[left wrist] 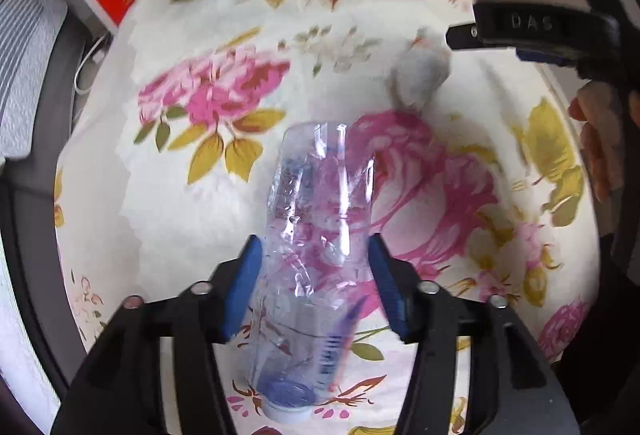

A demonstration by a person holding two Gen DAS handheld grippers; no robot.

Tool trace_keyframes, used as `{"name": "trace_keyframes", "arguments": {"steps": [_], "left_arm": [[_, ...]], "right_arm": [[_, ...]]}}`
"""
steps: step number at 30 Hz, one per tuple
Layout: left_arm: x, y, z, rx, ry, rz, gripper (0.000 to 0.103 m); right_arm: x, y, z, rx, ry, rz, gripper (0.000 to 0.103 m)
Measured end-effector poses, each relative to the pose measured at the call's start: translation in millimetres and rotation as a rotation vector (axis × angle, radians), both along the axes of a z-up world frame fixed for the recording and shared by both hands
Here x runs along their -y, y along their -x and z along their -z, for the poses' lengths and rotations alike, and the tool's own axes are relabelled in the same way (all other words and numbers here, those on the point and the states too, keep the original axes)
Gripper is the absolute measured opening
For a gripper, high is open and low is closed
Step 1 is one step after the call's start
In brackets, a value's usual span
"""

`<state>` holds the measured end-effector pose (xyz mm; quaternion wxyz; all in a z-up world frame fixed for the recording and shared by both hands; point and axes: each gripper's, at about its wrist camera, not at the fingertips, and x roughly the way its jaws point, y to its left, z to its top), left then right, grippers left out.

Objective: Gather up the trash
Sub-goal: 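Grasp the clear plastic bottle on the table with the left gripper, then grasp the white tissue-wrapped wad with the right gripper while the left holds the bottle, then carry the tissue wad into the white bin and open the right gripper while the left lifts the bottle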

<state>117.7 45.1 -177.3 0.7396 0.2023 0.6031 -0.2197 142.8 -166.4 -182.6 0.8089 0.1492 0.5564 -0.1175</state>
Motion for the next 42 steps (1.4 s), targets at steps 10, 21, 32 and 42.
{"name": "trace_keyframes", "arguments": {"steps": [10, 21, 32, 42], "left_arm": [[-17.4, -8.1, -30.4, 0.102, 0.111, -0.137, 0.056], [-69.4, -34.6, -56.3, 0.185, 0.191, -0.382, 0.034], [-101.2, -45.9, -64.1, 0.171, 0.252, -0.499, 0.030], [-65.8, -77.4, -15.5, -0.016, 0.190, -0.505, 0.080]], "right_arm": [[-11.3, -9.1, 20.4, -0.042, -0.115, 0.082, 0.091], [-72.4, -22.6, 21.7, 0.080, -0.012, 0.050, 0.030], [-103.2, -20.2, -26.9, 0.224, -0.025, -0.195, 0.030], [-82.9, -9.8, -46.1, 0.227, 0.018, -0.306, 0.030]]}}
